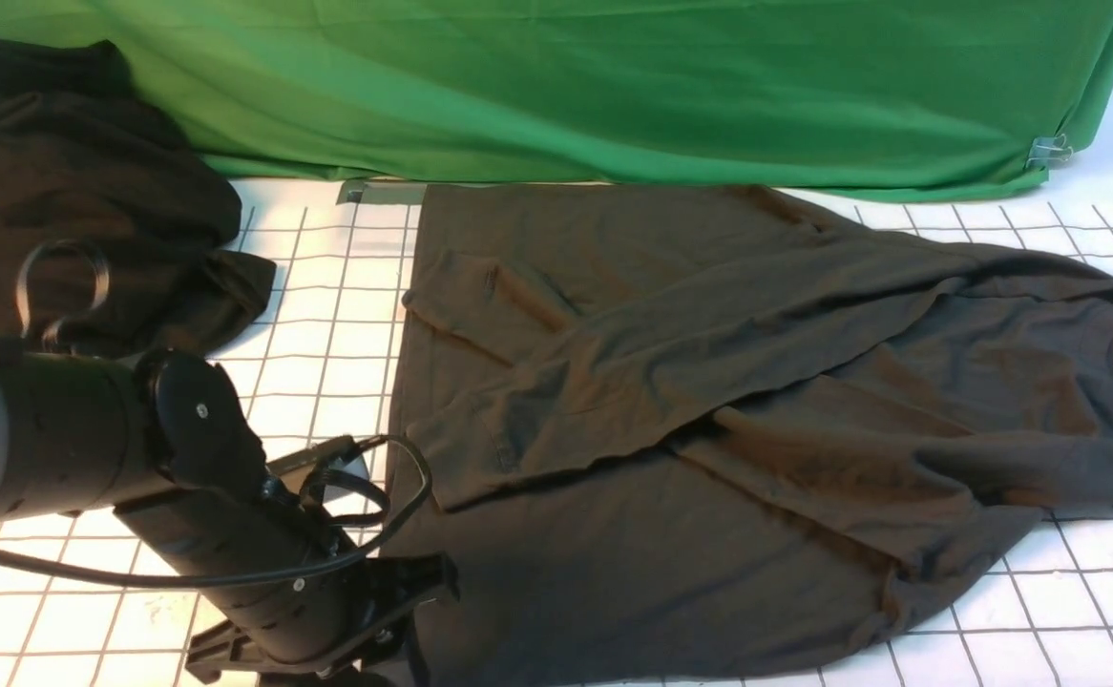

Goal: Fold a long-sleeved shirt over a white checkered tablecloth.
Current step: 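Grasp the near edge of the shirt at its hem and shoulder corners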

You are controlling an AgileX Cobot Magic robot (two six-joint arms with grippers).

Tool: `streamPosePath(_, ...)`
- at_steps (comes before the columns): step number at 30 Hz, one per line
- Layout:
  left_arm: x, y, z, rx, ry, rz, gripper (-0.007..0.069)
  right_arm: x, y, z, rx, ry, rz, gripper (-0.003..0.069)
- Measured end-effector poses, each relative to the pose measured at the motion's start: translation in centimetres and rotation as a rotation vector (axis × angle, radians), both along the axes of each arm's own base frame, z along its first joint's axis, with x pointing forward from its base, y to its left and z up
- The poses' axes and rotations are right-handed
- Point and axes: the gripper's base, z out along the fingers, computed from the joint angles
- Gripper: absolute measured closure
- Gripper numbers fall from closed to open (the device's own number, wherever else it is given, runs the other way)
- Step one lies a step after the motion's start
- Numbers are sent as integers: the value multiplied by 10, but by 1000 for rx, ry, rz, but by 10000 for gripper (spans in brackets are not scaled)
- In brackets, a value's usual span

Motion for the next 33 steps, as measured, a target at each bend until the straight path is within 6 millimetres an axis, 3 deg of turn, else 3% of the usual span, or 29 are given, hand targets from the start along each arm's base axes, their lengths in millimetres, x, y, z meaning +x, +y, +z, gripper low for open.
streamPosePath(1,0,0,0,0,0,0,371,0,0,0,0,-2,0,368)
streamPosePath(5,1,0,-1,3,-8,-24,531,0,0,0,1,-5,-1,368)
streamPosePath(8,5,-1,2,-1,-33,-43,601,0,0,0,1,-5,-1,368)
streamPosePath(17,4,4,43,25,-167,-124,609,-2,4,-4,-16,11,49,356)
streamPosePath(22,-7,12,57,76,-165,-162,609,-10,25,-24,-43,118,222,194)
streamPosePath(27,-12,19,59,136,-149,-198,609,-10,56,-44,-133,243,445,83)
streamPosePath(33,-21,25,48,177,-99,-213,609,3,80,-64,-346,317,544,81)
